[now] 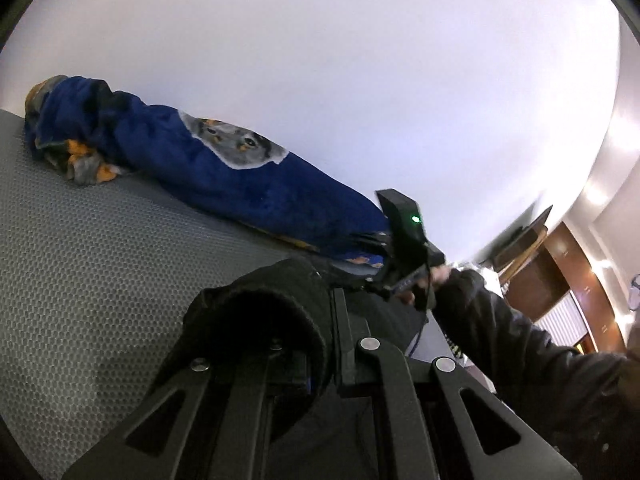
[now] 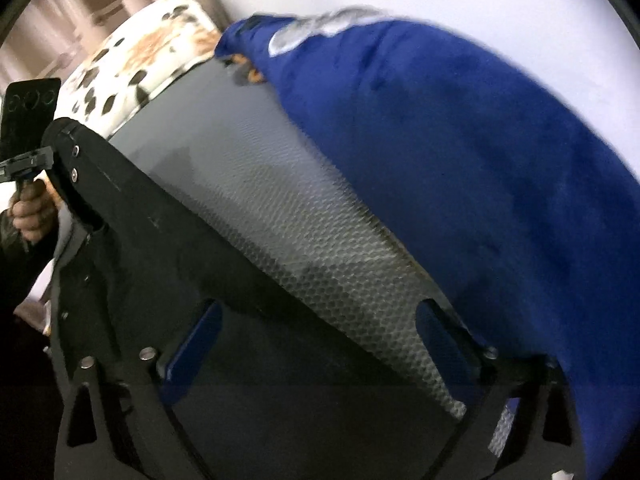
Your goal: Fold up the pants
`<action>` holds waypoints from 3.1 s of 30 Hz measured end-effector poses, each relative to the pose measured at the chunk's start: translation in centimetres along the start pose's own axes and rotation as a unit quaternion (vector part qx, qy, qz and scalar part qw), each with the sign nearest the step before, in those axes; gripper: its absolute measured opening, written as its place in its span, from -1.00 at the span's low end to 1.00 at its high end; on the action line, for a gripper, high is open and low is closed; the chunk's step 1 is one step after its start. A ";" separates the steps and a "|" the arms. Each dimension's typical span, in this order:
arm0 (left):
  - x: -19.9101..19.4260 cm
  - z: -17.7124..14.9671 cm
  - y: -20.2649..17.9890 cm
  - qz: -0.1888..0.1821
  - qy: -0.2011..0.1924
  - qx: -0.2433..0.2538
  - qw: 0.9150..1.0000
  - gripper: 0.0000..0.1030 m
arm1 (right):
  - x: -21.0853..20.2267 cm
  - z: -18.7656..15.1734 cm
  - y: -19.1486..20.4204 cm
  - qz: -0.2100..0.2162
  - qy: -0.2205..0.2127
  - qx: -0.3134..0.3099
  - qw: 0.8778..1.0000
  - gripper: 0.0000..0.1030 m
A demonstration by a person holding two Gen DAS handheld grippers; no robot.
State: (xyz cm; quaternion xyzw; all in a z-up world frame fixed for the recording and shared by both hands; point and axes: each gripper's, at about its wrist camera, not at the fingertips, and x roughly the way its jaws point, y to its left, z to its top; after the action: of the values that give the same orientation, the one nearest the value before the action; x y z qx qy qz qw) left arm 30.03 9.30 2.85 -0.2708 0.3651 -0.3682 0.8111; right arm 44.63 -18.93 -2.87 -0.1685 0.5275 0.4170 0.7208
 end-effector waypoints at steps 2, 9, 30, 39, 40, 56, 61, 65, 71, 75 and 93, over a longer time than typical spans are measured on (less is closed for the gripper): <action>-0.1 -0.2 -0.1 0.005 -0.001 -0.001 1.000 -0.86 | 0.9 0.2 -0.2 0.006 0.016 -0.016 1.000 0.60; -2.4 -0.3 1.1 0.013 0.002 -0.012 1.000 -0.86 | 2.7 -1.1 -1.5 0.029 0.054 -0.024 0.998 -0.08; -1.7 1.6 3.4 0.101 0.024 -0.012 0.995 -0.86 | -4.0 -5.6 1.2 -0.112 -0.039 0.029 0.993 -0.85; -5.3 -0.8 -2.1 0.088 0.041 0.049 0.994 -0.85 | -10.7 -12.0 10.6 -0.155 -0.075 0.061 0.983 -0.88; -6.0 -1.7 -2.8 0.085 0.046 0.056 0.994 -0.85 | -11.2 -12.7 11.4 -0.154 -0.080 0.068 0.982 -0.88; -9.7 -17.2 -5.2 0.149 0.207 0.146 0.956 -0.71 | -5.9 -26.0 24.0 -0.065 -0.047 0.137 0.987 -0.89; -9.1 -20.2 -5.7 0.193 0.234 0.188 0.934 -0.63 | -1.9 -27.5 23.8 -0.066 -0.020 0.149 0.986 -0.89; -9.7 -20.4 -6.9 0.210 0.240 0.198 0.927 -0.57 | -1.7 -27.6 23.3 -0.064 -0.029 0.168 0.983 -0.89; -13.7 -19.9 -7.3 0.265 0.210 0.180 0.923 0.65 | -1.6 -27.5 23.6 -0.079 -0.030 0.170 0.982 -0.86; -17.0 -19.2 -6.7 0.235 0.160 0.058 0.957 0.61 | -1.5 -27.6 23.4 -0.078 -0.035 0.171 0.982 -0.86; -13.8 -18.1 -3.4 0.203 0.124 -0.197 0.951 -0.62 | -3.0 -28.5 23.2 -0.069 -0.059 0.186 0.978 -0.84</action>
State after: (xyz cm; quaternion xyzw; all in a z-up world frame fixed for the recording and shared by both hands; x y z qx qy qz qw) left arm 8.01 15.20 0.08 -0.2980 0.5755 -0.1475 0.7472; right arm 8.61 -25.87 -6.58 -0.0425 0.5390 0.2702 0.7966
